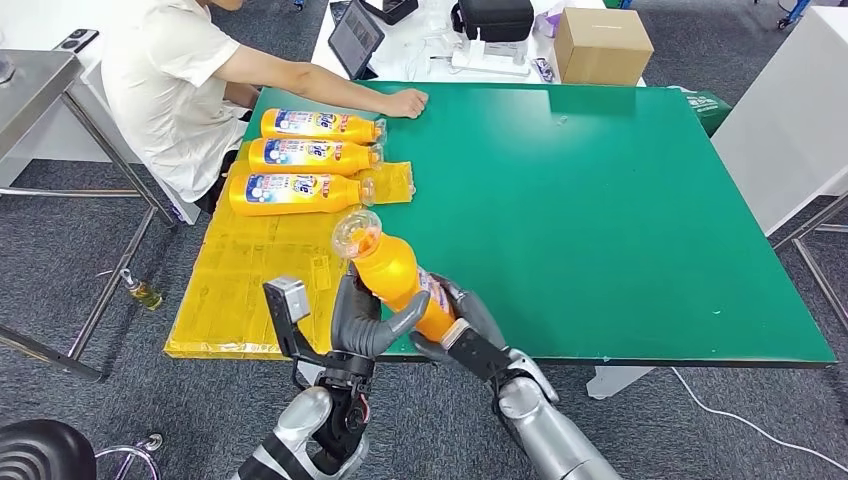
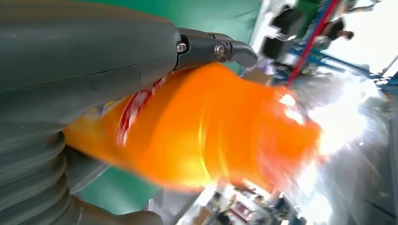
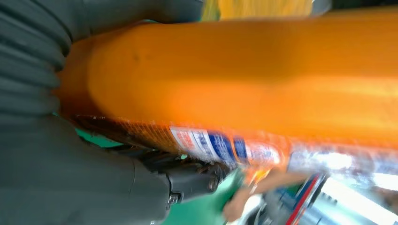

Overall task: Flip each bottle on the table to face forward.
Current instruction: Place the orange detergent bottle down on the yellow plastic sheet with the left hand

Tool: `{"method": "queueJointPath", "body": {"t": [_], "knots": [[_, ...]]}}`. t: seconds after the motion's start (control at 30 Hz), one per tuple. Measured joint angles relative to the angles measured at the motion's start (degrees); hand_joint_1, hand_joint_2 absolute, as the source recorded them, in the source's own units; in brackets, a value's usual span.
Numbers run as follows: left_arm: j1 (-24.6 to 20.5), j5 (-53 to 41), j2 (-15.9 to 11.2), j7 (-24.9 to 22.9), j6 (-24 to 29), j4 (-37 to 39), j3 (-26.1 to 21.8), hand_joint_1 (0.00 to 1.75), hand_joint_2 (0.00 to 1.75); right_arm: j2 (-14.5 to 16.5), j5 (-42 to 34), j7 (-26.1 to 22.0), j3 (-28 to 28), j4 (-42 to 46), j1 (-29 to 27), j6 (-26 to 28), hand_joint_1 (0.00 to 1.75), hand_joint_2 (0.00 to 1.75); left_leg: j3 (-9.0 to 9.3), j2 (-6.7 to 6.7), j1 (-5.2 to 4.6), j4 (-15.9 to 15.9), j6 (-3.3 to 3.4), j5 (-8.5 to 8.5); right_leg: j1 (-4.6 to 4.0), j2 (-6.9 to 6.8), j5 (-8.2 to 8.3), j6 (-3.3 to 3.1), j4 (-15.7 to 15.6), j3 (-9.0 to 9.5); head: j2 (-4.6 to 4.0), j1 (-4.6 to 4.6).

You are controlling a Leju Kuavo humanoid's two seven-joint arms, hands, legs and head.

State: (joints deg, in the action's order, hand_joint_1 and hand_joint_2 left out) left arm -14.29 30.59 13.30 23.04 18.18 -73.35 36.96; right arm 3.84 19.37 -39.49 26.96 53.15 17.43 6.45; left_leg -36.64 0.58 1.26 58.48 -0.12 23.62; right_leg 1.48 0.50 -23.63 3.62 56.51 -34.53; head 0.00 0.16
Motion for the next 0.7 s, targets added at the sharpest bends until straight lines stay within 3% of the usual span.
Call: {"method": "queueJointPath", "body": {"t": [0.47, 0.53, 0.57, 0.67, 0.7], "knots": [[-2.55, 5.66, 0.03, -2.74, -0.34, 5.78, -0.39, 0.00, 1.75, -1.39, -4.69, 0.11, 7.37, 3.14, -0.14, 2.01, 1.75, 1.75, -0.03, -0.02, 0.00, 0.00, -0.01, 0.00, 0.00, 0.01, 0.00, 0.00, 0.00, -0.04, 0.00, 0.02], [-2.63, 5.78, 0.03, -2.74, -0.46, 6.14, -0.32, 0.03, 1.75, -1.61, -4.88, 0.16, 7.74, 3.43, -0.13, 2.07, 1.66, 1.75, -0.03, -0.02, 0.00, 0.00, 0.00, 0.00, 0.00, 0.01, 0.00, 0.00, 0.00, -0.04, 0.00, 0.02], [-2.66, 5.84, 0.03, -2.74, -0.56, 6.28, -0.29, 0.38, 1.75, -1.72, -4.95, 0.17, 7.88, 3.53, -0.13, 2.15, 1.47, 1.75, -0.03, -0.02, 0.00, 0.00, 0.00, 0.00, 0.00, 0.01, 0.00, 0.00, 0.00, -0.04, 0.00, 0.02], [-2.77, 6.22, 0.02, -2.52, -1.48, 6.48, -0.26, 1.63, 1.75, -2.06, -5.62, 0.17, 8.19, 3.74, -0.17, 2.18, 0.24, 1.75, -0.03, -0.02, 0.00, 0.00, 0.00, 0.00, 0.00, 0.01, 0.00, 0.00, 0.00, -0.04, 0.00, 0.02], [-2.83, 6.48, 0.02, -2.30, -2.27, 6.49, -0.27, 1.71, 1.75, -2.14, -6.11, 0.10, 8.29, 3.80, -0.26, 1.85, 0.00, 1.75, -0.03, -0.02, 0.00, 0.00, 0.00, 0.00, 0.00, 0.01, 0.00, 0.00, 0.00, -0.04, 0.00, 0.02]]}}
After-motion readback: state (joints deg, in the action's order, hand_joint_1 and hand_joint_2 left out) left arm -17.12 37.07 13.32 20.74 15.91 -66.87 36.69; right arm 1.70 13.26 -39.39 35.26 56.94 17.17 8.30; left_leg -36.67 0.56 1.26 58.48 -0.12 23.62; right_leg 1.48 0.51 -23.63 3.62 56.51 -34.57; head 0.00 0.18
